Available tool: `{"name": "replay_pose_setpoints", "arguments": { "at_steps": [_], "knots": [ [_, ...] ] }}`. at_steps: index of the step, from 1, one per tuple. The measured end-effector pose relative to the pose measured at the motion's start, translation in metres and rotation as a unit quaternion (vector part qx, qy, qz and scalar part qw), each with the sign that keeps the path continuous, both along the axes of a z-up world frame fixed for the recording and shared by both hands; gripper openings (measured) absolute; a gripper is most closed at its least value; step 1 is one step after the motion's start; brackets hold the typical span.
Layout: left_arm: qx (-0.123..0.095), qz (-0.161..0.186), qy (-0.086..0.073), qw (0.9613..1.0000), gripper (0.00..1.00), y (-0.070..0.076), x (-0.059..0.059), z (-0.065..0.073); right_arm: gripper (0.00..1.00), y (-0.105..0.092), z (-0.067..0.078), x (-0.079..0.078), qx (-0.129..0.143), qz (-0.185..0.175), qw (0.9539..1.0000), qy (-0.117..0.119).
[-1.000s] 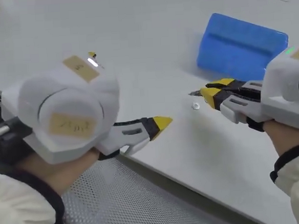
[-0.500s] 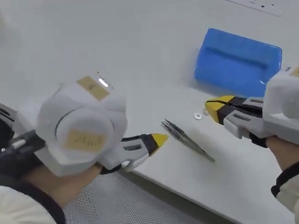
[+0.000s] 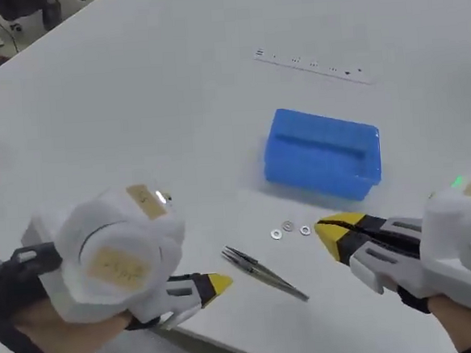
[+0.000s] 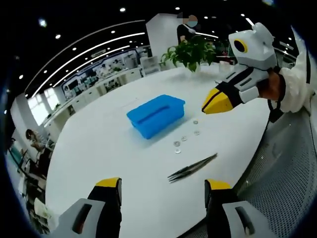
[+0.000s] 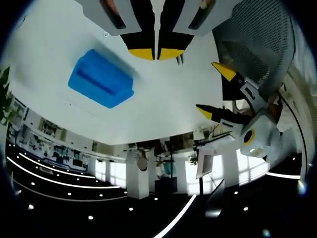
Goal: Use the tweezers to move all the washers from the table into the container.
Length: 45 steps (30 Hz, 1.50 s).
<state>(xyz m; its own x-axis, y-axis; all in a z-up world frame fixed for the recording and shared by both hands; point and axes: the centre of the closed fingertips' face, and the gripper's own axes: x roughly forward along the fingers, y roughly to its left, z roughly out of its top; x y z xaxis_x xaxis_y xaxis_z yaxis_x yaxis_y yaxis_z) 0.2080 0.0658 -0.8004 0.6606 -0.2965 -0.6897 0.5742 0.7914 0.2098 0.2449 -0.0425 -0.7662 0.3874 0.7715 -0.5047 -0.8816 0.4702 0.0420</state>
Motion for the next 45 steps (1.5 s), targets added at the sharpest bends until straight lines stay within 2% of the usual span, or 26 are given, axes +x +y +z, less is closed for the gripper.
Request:
{"name": "replay_pose_setpoints", "arguments": {
  "at_steps": [2,4,6,8,9,12,14,19,21,26,31,34,35,42,44,45],
  "knots": [
    [0.012,-0.033,0.017,0.9992,0.63,-0.008,-0.001,-0.003,0.0,-0.009,0.005,-0.001,0.002,-0.015,0.9999,-0.005],
    [0.017,-0.057,0.026,0.9979,0.6,-0.017,0.001,-0.003,0.0,-0.015,0.008,-0.001,0.006,-0.027,0.9996,-0.007],
    [0.023,-0.081,0.031,0.996,0.55,-0.025,0.003,-0.002,0.0,-0.023,0.013,-0.001,0.012,-0.043,0.999,-0.008],
    [0.03,-0.102,0.029,0.9939,0.49,-0.032,0.006,-0.002,0.0,-0.031,0.017,-0.003,0.016,-0.055,0.9983,-0.008],
    [0.036,-0.124,0.031,0.9911,0.46,-0.039,0.007,-0.003,0.0,-0.034,0.019,-0.004,0.018,-0.06,0.998,-0.01],
    [0.047,-0.161,0.043,0.9849,0.41,-0.052,0.009,-0.008,0.0,-0.045,0.022,-0.006,0.016,-0.077,0.9968,-0.015],
    [0.045,-0.171,0.053,0.9829,0.38,-0.06,0.01,-0.009,0.0,-0.053,0.023,-0.007,0.018,-0.089,0.9958,-0.014],
    [0.057,-0.201,0.079,0.9748,0.32,-0.075,0.011,-0.019,0.0,-0.069,0.02,-0.01,0.019,-0.118,0.9928,-0.009],
    [0.056,-0.218,0.095,0.9698,0.3,-0.084,0.009,-0.026,0.0,-0.076,0.018,-0.011,0.018,-0.13,0.9913,-0.008],
    [0.09,-0.267,0.119,0.952,0.23,-0.096,0.005,-0.046,0.0,-0.084,0.018,-0.006,0.023,-0.147,0.9889,-0.004],
    [0.111,-0.285,0.133,0.9426,0.16,-0.106,0.008,-0.061,0.0,-0.086,0.02,-0.004,0.028,-0.153,0.9879,-0.004],
    [0.12,-0.298,0.144,0.936,0.12,-0.108,0.008,-0.067,0.0,-0.088,0.02,-0.004,0.027,-0.154,0.9876,-0.004],
    [0.123,-0.304,0.15,0.9327,0.12,-0.108,0.007,-0.069,0.0,-0.089,0.019,-0.003,0.027,-0.156,0.9874,-0.005],
    [0.139,-0.331,0.165,0.9187,0.1,-0.116,0.005,-0.077,0.0,-0.096,0.018,-0.002,0.03,-0.169,0.9852,-0.002],
    [0.144,-0.331,0.173,0.9162,0.11,-0.117,0.004,-0.081,0.0,-0.098,0.018,-0.001,0.033,-0.172,0.9846,-0.002],
    [0.144,-0.327,0.182,0.9158,0.11,-0.116,0.003,-0.081,0.0,-0.098,0.019,-0.001,0.034,-0.173,0.9844,-0.002]
  ]
}}
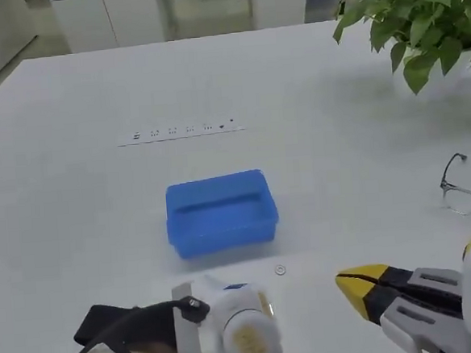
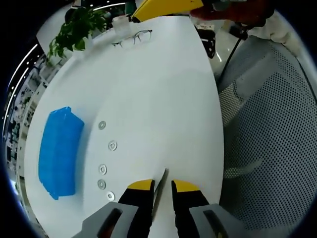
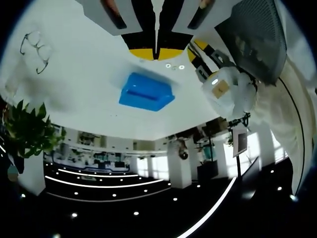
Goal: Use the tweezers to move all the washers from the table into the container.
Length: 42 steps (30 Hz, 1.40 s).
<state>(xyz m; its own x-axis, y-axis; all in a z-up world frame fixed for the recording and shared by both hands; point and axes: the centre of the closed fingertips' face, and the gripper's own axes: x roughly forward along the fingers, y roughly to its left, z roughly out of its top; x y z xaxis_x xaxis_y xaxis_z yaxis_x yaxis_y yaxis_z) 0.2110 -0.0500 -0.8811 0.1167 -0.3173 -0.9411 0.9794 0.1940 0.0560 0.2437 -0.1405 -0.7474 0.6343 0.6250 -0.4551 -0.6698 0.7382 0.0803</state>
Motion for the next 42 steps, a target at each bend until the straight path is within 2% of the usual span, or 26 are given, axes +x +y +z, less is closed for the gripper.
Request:
{"name": "replay_pose_setpoints", "arguments": {
  "at_steps": [1,2,4,6,9,11,13,16,18,19,20,22,23,25,28,31,33,34,38,40,42],
  "knots": [
    [-0.012,0.004,-0.002,0.9999,0.08,-0.004,0.002,0.002,0.0,0.0,0.001,0.0,0.0,-0.001,1.0,-0.001],
    [-0.011,0.004,-0.001,0.9999,0.08,-0.004,0.001,0.002,0.0,-0.001,0.002,0.0,0.0,-0.002,1.0,-0.002],
    [-0.003,-0.013,0.003,0.9999,0.06,-0.005,-0.002,0.0,0.0,-0.002,0.002,0.001,0.0,-0.003,1.0,-0.003],
    [0.004,-0.016,0.001,0.9999,0.06,-0.004,-0.001,0.001,0.0,-0.003,0.001,0.001,0.0,-0.004,1.0,-0.002],
    [0.015,-0.014,0.01,0.9998,0.07,-0.005,0.0,0.001,0.0,-0.003,-0.001,0.0,-0.002,-0.003,1.0,-0.001],
    [0.028,-0.039,0.004,0.9988,0.06,-0.005,-0.001,0.001,0.0,-0.003,-0.001,0.0,-0.002,-0.002,1.0,0.0],
    [0.033,-0.058,-0.001,0.9977,0.06,-0.006,-0.003,0.001,0.0,-0.002,-0.001,0.0,-0.003,-0.001,1.0,-0.001],
    [0.027,-0.058,-0.001,0.9979,0.05,-0.005,-0.002,0.0,0.0,-0.001,0.0,0.0,-0.002,0.001,1.0,-0.002],
    [0.024,-0.066,-0.01,0.9975,0.02,-0.006,-0.001,0.0,0.0,0.0,0.001,0.0,-0.003,0.002,1.0,-0.004],
    [0.031,-0.088,-0.047,0.9945,0.0,-0.006,0.007,0.001,0.0,0.0,0.001,0.0,-0.004,0.002,1.0,-0.004],
    [0.024,-0.127,-0.044,0.9906,0.0,-0.01,0.002,0.0,0.0,0.0,0.001,0.0,-0.004,0.002,1.0,-0.005],
    [0.028,-0.071,-0.033,0.9966,0.0,-0.005,0.002,0.0,0.0,-0.001,0.002,-0.001,-0.006,0.002,1.0,-0.006],
    [0.024,-0.085,-0.035,0.9955,0.0,-0.006,0.002,0.0,0.0,-0.001,0.002,-0.001,-0.007,0.002,1.0,-0.006],
    [0.019,-0.084,-0.039,0.9956,0.0,-0.006,0.002,0.0,0.0,-0.001,0.004,0.0,-0.008,0.002,0.9999,-0.009],
    [0.008,-0.089,-0.055,0.9945,0.0,-0.005,0.0,0.0,0.0,0.0,0.006,0.0,-0.008,0.003,0.9999,-0.011],
    [0.0,-0.087,-0.059,0.9945,0.0,-0.004,0.0,0.001,0.0,0.002,0.008,-0.001,-0.006,0.005,0.9999,-0.013],
    [0.006,-0.106,-0.05,0.993,0.0,-0.002,-0.006,0.001,0.0,0.002,0.01,-0.001,-0.007,0.006,0.9998,-0.015],
    [0.008,-0.1,-0.056,0.9934,0.0,-0.001,-0.007,0.001,0.0,0.002,0.01,-0.001,-0.008,0.006,0.9998,-0.016],
    [-0.017,-0.078,-0.056,0.9953,0.0,0.0,-0.008,0.011,0.0,0.003,0.011,-0.003,-0.007,0.012,0.9998,-0.016],
    [-0.022,-0.075,-0.063,0.9949,0.0,0.002,-0.007,0.018,0.0,0.005,0.009,-0.004,-0.009,0.02,0.9997,-0.014],
    [-0.041,-0.069,-0.066,0.9946,0.0,0.001,-0.007,0.027,0.0,0.01,0.009,-0.007,-0.007,0.029,0.9995,-0.012]
  ]
}}
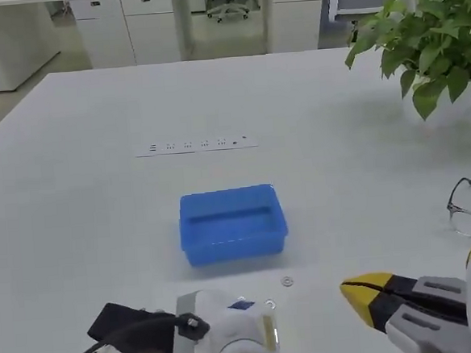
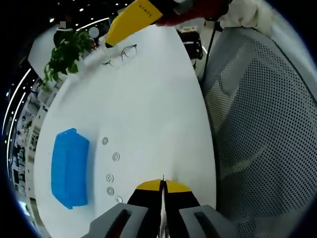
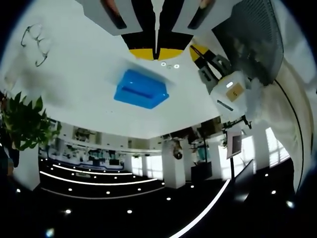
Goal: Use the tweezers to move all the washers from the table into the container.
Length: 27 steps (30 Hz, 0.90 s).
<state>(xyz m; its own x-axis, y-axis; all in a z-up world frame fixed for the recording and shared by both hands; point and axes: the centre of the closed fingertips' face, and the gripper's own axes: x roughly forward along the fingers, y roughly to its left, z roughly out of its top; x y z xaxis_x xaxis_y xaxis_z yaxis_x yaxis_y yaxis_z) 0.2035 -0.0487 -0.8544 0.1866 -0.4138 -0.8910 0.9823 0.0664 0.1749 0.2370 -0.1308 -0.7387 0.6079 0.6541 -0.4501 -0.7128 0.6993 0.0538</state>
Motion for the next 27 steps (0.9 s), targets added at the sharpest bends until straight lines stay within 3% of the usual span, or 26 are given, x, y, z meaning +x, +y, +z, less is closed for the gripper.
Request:
{"name": "replay_pose_setpoints", "arguments": {
  "at_steps": [1,4,6,8,13,16,18,23,26,27],
  "knots": [
    [-0.019,0.005,-0.001,0.9998,0.0,-0.002,0.0,0.006,0.0,0.004,0.001,-0.002,0.0,0.011,0.9999,-0.002],
    [-0.045,0.017,-0.003,0.9988,0.0,-0.003,0.002,0.021,0.0,0.012,-0.001,-0.006,-0.003,0.03,0.9995,0.002],
    [-0.074,0.031,0.0,0.9968,0.0,-0.005,0.004,0.033,0.0,0.018,-0.002,-0.01,-0.009,0.044,0.999,0.001],
    [-0.081,0.034,-0.003,0.9961,0.0,-0.003,0.006,0.042,0.0,0.025,-0.003,-0.015,-0.013,0.063,0.9979,0.005],
    [-0.121,0.054,-0.008,0.9911,0.0,-0.001,0.012,0.066,0.0,0.037,-0.011,-0.025,-0.018,0.101,0.9946,0.016],
    [-0.154,0.064,-0.015,0.9859,0.0,-0.003,0.014,0.082,0.04,0.044,-0.012,-0.026,-0.02,0.123,0.9921,0.02],
    [-0.184,0.074,-0.017,0.98,0.0,-0.006,0.015,0.095,0.07,0.052,-0.012,-0.03,-0.017,0.149,0.9883,0.029],
    [-0.218,0.078,-0.014,0.9728,0.0,-0.006,0.016,0.122,0.15,0.065,-0.009,-0.025,-0.033,0.195,0.9802,0.012],
    [-0.243,0.073,-0.012,0.9671,0.0,-0.009,0.016,0.141,0.2,0.077,-0.008,-0.022,-0.034,0.24,0.97,0.004],
    [-0.253,0.067,-0.015,0.9649,0.0,-0.01,0.015,0.15,0.21,0.078,-0.009,-0.022,-0.035,0.244,0.969,0.009]
  ]
}}
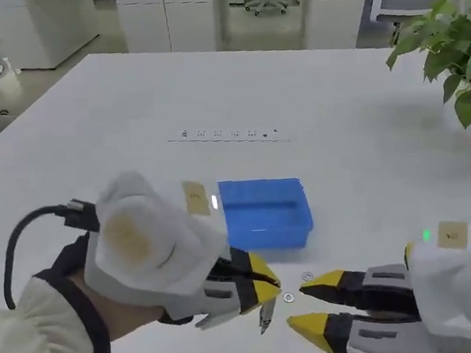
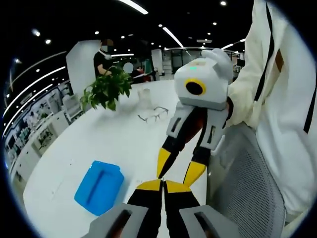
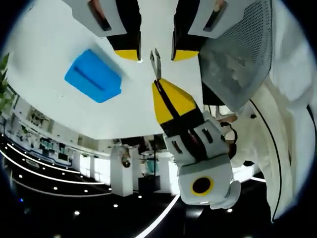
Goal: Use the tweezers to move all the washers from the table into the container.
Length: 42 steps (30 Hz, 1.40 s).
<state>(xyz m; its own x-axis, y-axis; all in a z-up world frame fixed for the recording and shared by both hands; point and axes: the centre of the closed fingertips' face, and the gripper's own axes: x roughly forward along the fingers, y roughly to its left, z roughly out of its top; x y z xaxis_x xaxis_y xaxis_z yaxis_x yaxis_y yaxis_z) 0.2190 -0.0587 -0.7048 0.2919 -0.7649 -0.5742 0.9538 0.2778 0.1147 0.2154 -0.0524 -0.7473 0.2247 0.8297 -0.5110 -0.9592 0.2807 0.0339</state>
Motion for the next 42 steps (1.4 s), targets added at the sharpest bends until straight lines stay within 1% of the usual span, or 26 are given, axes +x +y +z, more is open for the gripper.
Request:
{"name": "replay_pose_setpoints", "arguments": {
  "at_steps": [3,5,8,10,14,17,19,20,22,23,25,26,28,29,30,31,32,33,34,35,36,37,38,39,40,42],
  "knots": [
    [-0.013,-0.01,0.007,0.9998,0.0,-0.001,-0.003,0.013,0.23,0.011,0.002,0.002,0.008,0.02,0.9997,0.007],
    [-0.023,-0.016,0.004,0.9996,0.0,-0.002,-0.004,0.022,0.21,0.016,0.004,0.002,0.005,0.035,0.9994,-0.002],
    [-0.022,-0.028,-0.005,0.9994,0.0,-0.004,-0.008,0.028,0.16,0.021,0.008,-0.001,0.011,0.046,0.9989,0.002],
    [-0.009,-0.038,-0.011,0.9992,0.0,-0.003,-0.01,0.027,0.14,0.023,0.011,-0.002,0.014,0.053,0.9985,0.0],
    [-0.011,-0.043,-0.008,0.999,0.0,-0.004,-0.012,0.027,0.09,0.025,0.011,-0.002,0.009,0.065,0.9978,-0.005],
    [-0.007,-0.049,-0.008,0.9987,0.0,-0.006,-0.014,0.024,0.08,0.027,0.006,-0.001,0.002,0.072,0.9974,-0.005],
    [0.005,-0.053,-0.019,0.9984,0.0,-0.005,-0.014,0.02,0.06,0.028,0.003,-0.002,-0.004,0.081,0.9967,-0.005],
    [0.006,-0.053,-0.018,0.9984,0.0,-0.005,-0.014,0.02,0.06,0.03,0.002,-0.003,-0.005,0.082,0.9966,-0.006],
    [0.006,-0.045,-0.018,0.9988,0.0,-0.003,-0.012,0.019,0.05,0.032,0.002,-0.003,-0.011,0.09,0.9958,-0.014],
    [0.001,-0.033,-0.02,0.9992,0.0,-0.001,-0.011,0.019,0.04,0.033,0.001,-0.002,-0.015,0.092,0.9954,-0.025],
    [-0.012,-0.01,-0.022,0.9996,0.0,0.002,-0.008,0.018,0.03,0.035,-0.001,-0.001,-0.02,0.093,0.995,-0.031],
    [-0.021,0.014,-0.023,0.9994,0.0,0.004,-0.004,0.018,0.03,0.036,-0.001,0.0,-0.02,0.093,0.995,-0.03],
    [-0.042,0.056,-0.011,0.9975,0.0,0.01,-0.001,0.018,0.03,0.038,-0.002,0.004,-0.018,0.089,0.9955,-0.027],
    [-0.062,0.094,0.001,0.9936,0.0,0.015,0.002,0.019,0.02,0.039,-0.002,0.005,-0.016,0.089,0.9956,-0.028],
    [-0.08,0.116,0.012,0.99,0.01,0.018,0.003,0.021,0.02,0.041,-0.002,0.007,-0.013,0.085,0.9959,-0.027],
    [-0.089,0.122,0.02,0.9883,0.02,0.02,0.002,0.021,0.02,0.043,-0.003,0.009,-0.012,0.083,0.9962,-0.025],
    [-0.108,0.155,0.027,0.9817,0.03,0.028,0.003,0.022,0.02,0.044,-0.004,0.012,-0.01,0.08,0.9965,-0.025],
    [-0.113,0.17,0.019,0.9787,0.05,0.033,0.003,0.023,0.02,0.046,-0.004,0.014,-0.008,0.077,0.9967,-0.025],
    [-0.114,0.194,0.01,0.9742,0.07,0.042,0.002,0.021,0.02,0.047,-0.004,0.016,-0.004,0.074,0.997,-0.025],
    [-0.11,0.21,0.011,0.9715,0.1,0.048,0.0,0.018,0.01,0.049,-0.005,0.019,-0.003,0.072,0.997,-0.026],
    [-0.106,0.235,0.01,0.966,0.15,0.057,-0.002,0.013,0.01,0.05,-0.005,0.021,-0.003,0.072,0.9971,-0.025],
    [-0.104,0.257,0.003,0.9609,0.2,0.065,-0.002,0.01,0.01,0.052,-0.007,0.025,-0.004,0.07,0.9973,-0.023],
    [-0.098,0.282,0.007,0.9544,0.23,0.075,-0.005,0.004,0.01,0.052,-0.008,0.028,-0.004,0.069,0.9974,-0.023],
    [-0.096,0.303,0.004,0.948,0.26,0.083,-0.005,0.0,0.01,0.053,-0.009,0.03,-0.004,0.067,0.9975,-0.023],
    [-0.093,0.338,-0.004,0.9366,0.3,0.098,-0.004,-0.006,0.01,0.054,-0.011,0.034,-0.006,0.063,0.9978,-0.022],
    [-0.084,0.372,-0.007,0.9243,0.39,0.118,-0.006,-0.018,0.01,0.055,-0.011,0.042,-0.001,0.054,0.9983,-0.02]
  ]
}}
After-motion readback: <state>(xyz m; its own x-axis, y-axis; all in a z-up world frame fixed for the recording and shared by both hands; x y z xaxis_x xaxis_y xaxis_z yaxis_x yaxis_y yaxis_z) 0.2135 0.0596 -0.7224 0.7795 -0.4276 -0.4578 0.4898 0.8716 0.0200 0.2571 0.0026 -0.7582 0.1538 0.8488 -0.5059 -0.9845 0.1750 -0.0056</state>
